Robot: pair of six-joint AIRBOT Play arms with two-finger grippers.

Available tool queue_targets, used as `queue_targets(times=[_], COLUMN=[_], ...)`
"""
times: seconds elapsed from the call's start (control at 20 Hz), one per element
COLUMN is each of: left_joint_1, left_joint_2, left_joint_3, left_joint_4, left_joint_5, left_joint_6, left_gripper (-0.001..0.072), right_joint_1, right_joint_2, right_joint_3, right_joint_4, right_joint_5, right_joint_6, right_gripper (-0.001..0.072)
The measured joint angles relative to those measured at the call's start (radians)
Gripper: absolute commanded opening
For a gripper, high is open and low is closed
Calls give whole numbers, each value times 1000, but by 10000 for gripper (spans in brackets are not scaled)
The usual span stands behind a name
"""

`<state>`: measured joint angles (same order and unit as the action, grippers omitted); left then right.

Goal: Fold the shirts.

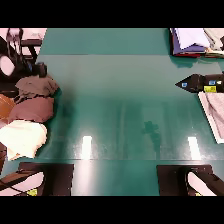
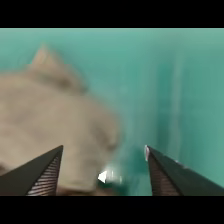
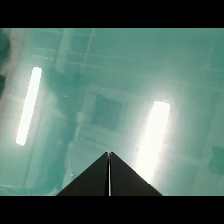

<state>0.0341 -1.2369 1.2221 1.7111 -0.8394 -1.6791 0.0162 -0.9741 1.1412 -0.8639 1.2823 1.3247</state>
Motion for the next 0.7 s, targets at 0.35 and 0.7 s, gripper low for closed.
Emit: queue_targets(times=[0.35, 0.7], left_joint_1=[95, 93], left_joint_2=[-170, -53], left_joint_3=[-90, 81], left_joint_4=[3, -12], left_joint_5=[81, -4], left_joint_6=[-14, -15], left_gripper=[140, 27], right_joint_1=[0, -10], right_joint_2=[0, 0], right_joint_3=[0, 5], right_joint_4=[0, 81], right_joint_5=[-6, -32], right_joint_6=[0, 0], right_gripper=[16, 16])
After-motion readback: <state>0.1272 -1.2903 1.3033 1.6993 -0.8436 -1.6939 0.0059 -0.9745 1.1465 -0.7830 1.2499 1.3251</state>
